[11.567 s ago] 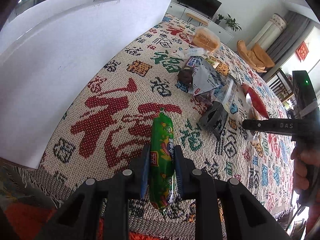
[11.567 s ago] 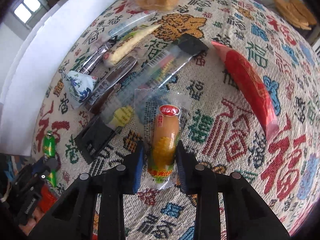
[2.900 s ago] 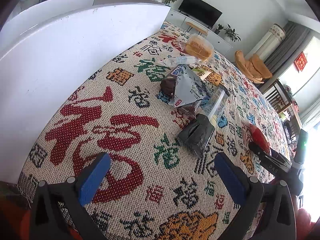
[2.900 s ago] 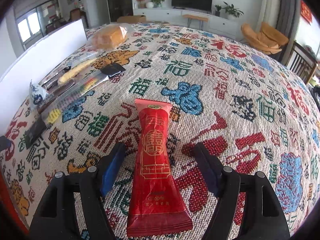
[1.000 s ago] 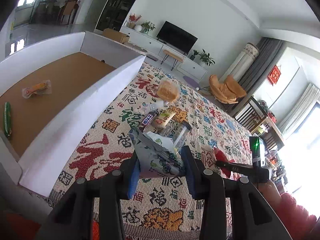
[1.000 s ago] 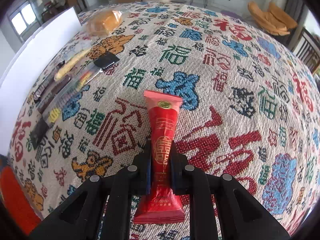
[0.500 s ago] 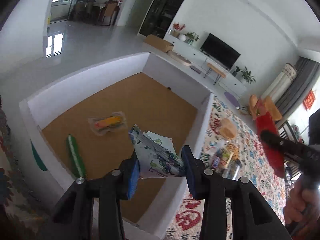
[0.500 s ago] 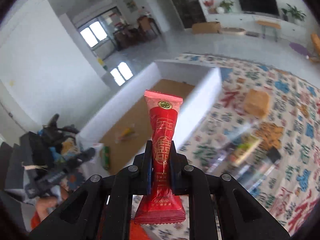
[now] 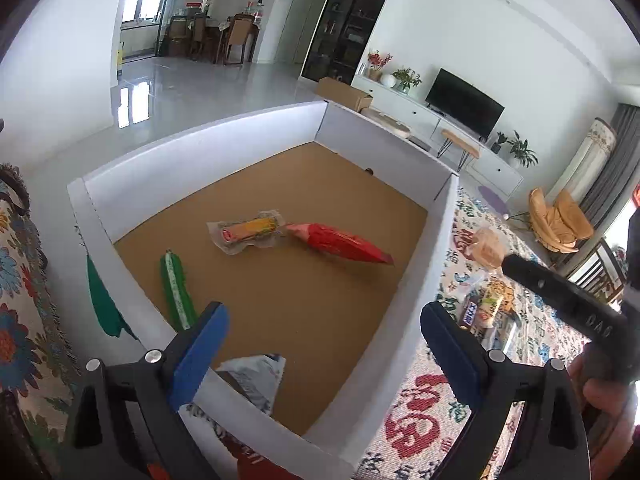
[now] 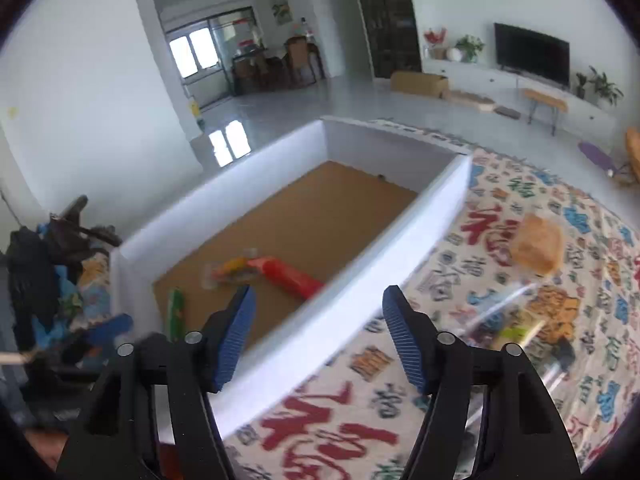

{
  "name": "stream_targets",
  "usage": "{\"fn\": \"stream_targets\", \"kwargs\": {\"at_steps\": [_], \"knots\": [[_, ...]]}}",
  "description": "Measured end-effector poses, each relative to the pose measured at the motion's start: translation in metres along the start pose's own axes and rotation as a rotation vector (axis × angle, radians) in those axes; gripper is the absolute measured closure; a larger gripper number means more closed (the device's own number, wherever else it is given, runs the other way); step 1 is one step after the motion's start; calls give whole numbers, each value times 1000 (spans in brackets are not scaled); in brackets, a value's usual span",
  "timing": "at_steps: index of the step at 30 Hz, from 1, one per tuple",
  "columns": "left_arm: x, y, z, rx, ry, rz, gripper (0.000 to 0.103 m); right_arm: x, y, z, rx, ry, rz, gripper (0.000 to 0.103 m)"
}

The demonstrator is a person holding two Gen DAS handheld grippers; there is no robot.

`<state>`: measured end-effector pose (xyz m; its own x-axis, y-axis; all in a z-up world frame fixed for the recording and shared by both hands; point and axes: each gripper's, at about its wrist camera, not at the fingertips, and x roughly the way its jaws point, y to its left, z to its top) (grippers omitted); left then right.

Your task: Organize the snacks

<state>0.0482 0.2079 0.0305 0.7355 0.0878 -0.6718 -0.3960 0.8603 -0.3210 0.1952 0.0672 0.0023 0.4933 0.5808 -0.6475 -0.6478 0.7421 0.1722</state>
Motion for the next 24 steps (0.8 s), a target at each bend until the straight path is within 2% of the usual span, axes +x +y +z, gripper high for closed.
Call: {"fn": "stream_targets", "kwargs": {"at_steps": [4,7,10,14,17,21,24], "knots": [[-14,-32,-18,43,-19,-76,7,-23,-79,-58,3,-1,-201,28],[-25,-64,-30,113,-23,-135,7,-37,-141,-104,35,58,-359,28],[-33,-100,-43,191,-23,-204,4,-56,-188,-144,92,108,-449,28],[-24,-144,-62,298,19,-265,2,-71,-220,-183,148,134,-503,28],[-3,-164,-81,354,64,-246,2,-78,-227,-197,184,111,-483,28],[33,-167,-106,346,119,-216,2,-77,-231,-198,206,118,-487,22],[54,-167,-123,371,143,-152,2,-77,-238,-199,241,119,-463,19]]}}
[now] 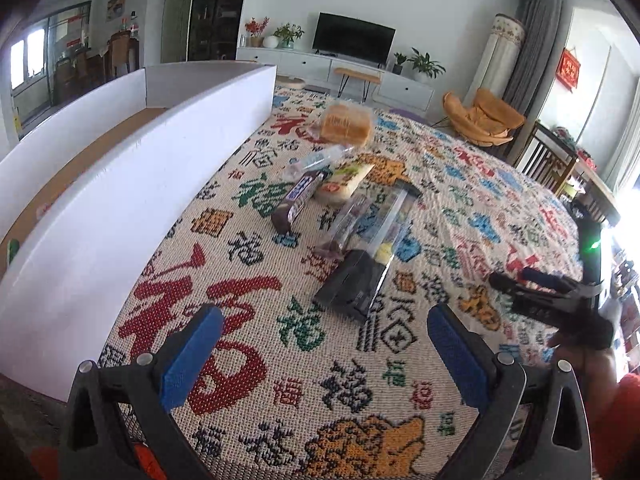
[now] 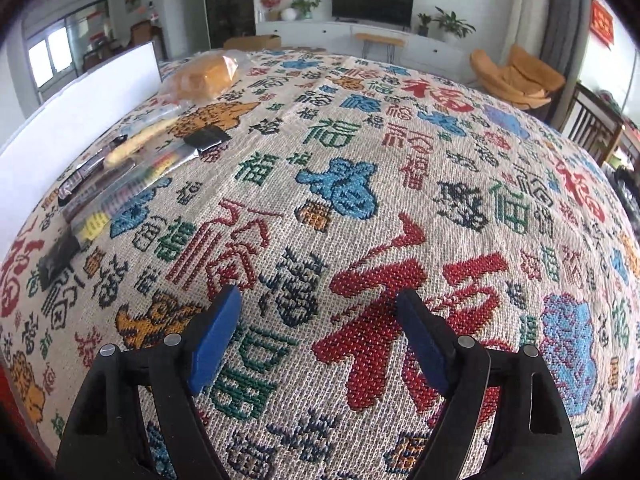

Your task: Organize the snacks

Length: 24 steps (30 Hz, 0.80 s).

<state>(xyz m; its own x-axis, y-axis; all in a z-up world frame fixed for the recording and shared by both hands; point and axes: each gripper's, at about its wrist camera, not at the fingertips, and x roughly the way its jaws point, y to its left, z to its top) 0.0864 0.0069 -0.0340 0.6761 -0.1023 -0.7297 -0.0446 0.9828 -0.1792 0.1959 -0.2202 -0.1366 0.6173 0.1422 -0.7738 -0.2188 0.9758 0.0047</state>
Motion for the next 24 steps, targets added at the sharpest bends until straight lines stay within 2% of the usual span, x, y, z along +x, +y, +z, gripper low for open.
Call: {"fn": "stream_targets", "kwargs": {"at_steps": [2,5,12,24], "knots": [[11,1,-3,1,49,17,2,0,-2,0,9,1,7,18],[15,3,-4,-5,51,29,2,-1,-3,-1,3,1,-1,18],[29,11,-7,-41,121,33,2,0,-4,-1,3,2,-3,18],[39,11,-8,-51,163,45,2,0,-4,-1,3,2,-3,17]]}}
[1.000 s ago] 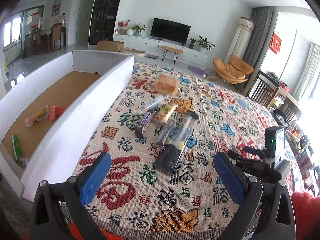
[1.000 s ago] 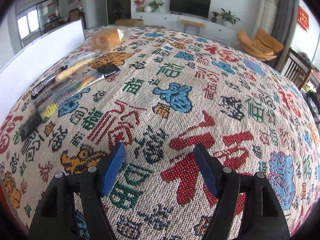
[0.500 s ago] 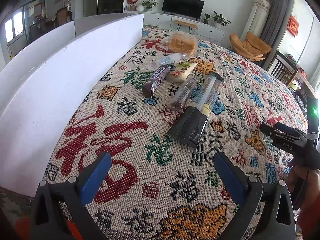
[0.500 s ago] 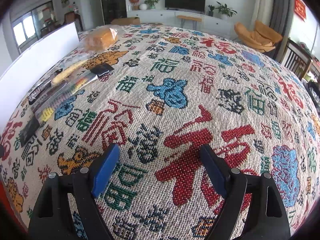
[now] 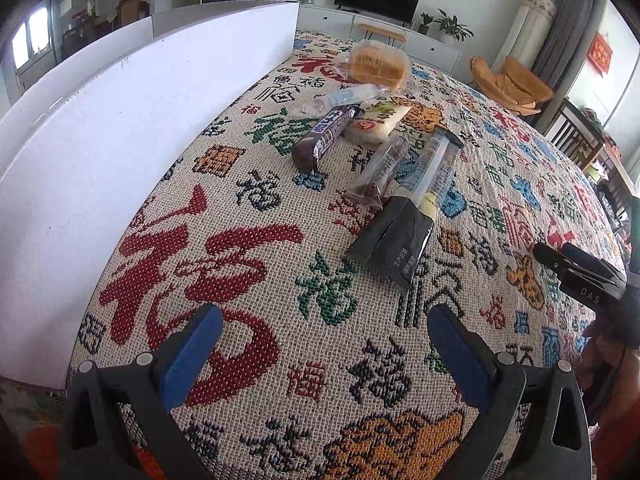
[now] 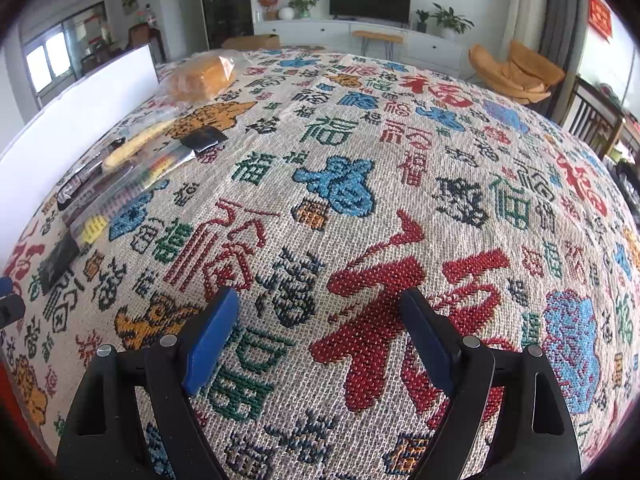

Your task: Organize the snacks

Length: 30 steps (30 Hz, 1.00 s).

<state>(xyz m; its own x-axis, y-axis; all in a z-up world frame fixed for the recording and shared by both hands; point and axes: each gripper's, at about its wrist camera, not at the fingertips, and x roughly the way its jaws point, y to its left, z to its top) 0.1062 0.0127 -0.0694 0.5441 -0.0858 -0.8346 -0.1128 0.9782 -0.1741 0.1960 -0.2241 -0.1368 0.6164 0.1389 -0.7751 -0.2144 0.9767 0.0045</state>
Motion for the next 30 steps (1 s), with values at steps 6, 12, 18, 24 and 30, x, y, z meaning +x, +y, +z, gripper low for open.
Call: {"fn": "stream_targets", "kwargs": {"at_steps": [6,12,18,24,30], "knots": [[2,1,0,-9,4,2,2,0,1,0,0,0,0,17],[0,4,-1,-23,-5,-5,2,0,0,0,0,0,0,17],[-6,8,-1,-41,-25,-12,2,0,0,0,0,0,0,17],[-5,9,-1,-40,-18,-8,2,0,0,0,1,0,0,17],[-4,9,0,-41,-10,-2,2,0,-1,0,1,0,-1,17]]}}
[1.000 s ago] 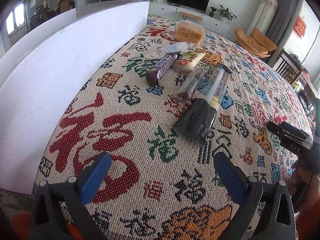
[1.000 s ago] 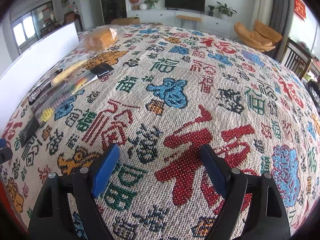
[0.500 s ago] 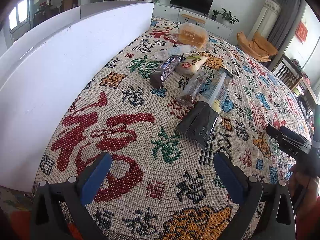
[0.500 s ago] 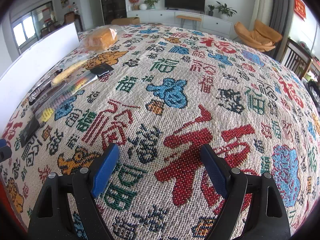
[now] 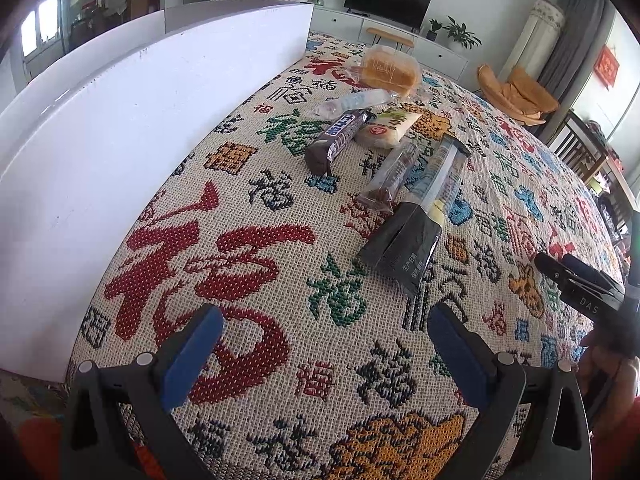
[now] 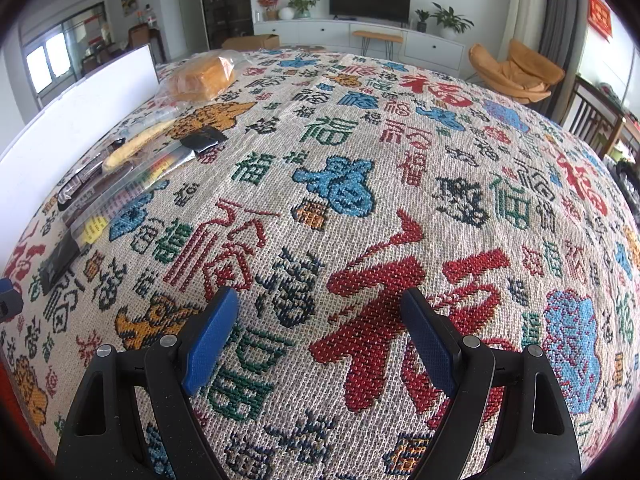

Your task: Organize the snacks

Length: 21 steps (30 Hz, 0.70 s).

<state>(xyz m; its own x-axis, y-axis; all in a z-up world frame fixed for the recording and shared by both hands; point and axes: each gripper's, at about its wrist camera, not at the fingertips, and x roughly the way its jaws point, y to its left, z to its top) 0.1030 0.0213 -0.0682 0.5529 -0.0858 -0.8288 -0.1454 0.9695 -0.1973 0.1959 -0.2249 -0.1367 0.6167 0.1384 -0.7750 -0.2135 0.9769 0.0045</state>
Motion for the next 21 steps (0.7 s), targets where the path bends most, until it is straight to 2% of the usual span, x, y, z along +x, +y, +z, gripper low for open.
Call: {"fn": "stream_targets", "kwargs": {"at_steps": [15,21], "knots": [[-4,5,-1,-28,-17,-12,2,0,-1,0,1,0,0,17],[-27,18,-3,-78,-116,-113,2,0,1,0,0,0,-1,17]]}}
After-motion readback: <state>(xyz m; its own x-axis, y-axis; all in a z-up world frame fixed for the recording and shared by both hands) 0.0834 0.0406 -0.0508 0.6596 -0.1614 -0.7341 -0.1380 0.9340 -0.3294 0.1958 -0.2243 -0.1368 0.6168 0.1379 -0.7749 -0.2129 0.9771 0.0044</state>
